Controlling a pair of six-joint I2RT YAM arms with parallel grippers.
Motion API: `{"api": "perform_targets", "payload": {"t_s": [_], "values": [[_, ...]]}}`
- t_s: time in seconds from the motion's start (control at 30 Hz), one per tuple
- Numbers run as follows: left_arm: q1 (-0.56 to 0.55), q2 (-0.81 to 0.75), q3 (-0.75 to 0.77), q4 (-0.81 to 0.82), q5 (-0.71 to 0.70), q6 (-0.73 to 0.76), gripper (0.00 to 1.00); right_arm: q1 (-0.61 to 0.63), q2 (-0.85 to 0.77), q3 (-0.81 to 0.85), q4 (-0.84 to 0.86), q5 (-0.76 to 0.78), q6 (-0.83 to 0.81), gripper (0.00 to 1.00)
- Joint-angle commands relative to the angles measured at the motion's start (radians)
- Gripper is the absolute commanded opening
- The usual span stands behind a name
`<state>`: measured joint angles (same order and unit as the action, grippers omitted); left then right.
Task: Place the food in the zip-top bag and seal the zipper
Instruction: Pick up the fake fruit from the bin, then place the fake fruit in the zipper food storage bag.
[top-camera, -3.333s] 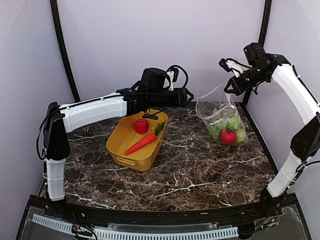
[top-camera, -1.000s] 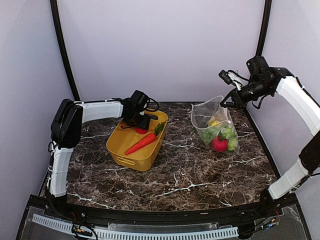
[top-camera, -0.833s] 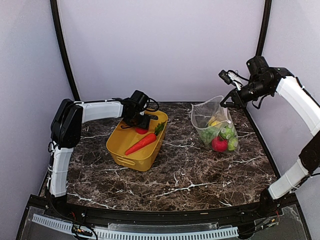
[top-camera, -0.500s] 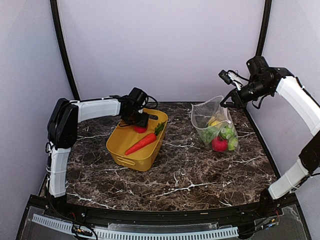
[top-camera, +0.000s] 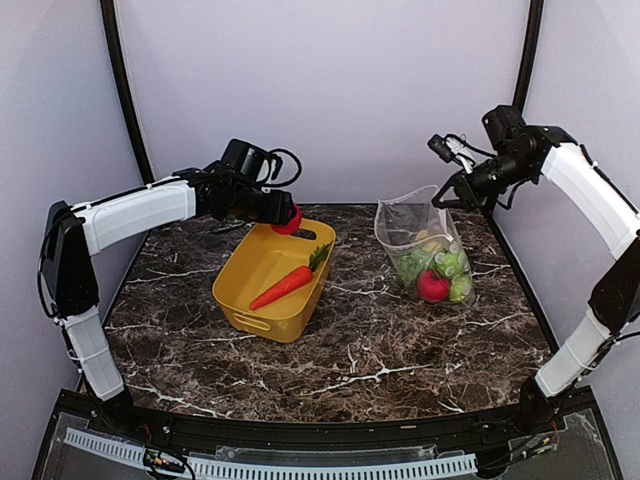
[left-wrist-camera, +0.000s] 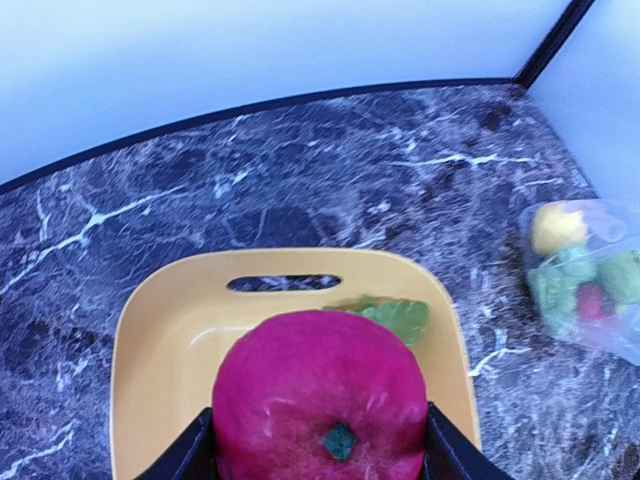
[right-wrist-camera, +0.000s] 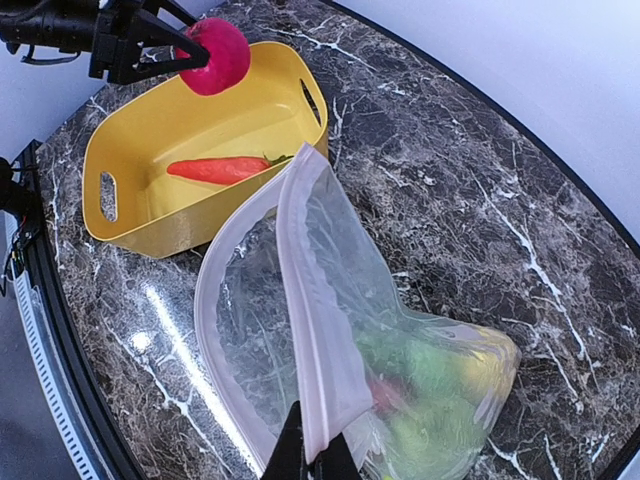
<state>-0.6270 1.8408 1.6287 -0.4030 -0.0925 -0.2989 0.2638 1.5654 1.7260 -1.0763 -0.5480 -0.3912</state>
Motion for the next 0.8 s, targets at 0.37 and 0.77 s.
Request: {"api": "perform_targets", "payload": {"t_s": [0.37, 0.77], "values": [[-0.162, -0.272, -0.232, 0.54, 0.367, 0.15, 0.53, 0.064, 0.028, 0.066, -0.022, -0.038, -0.01, 0.0], [-0.241, -0.229, -0.256, 0.752, 0.514, 0.114, 0.53, 0.073, 0.013, 0.068, -0.031, -0.1, 0.0, 0.0]]}}
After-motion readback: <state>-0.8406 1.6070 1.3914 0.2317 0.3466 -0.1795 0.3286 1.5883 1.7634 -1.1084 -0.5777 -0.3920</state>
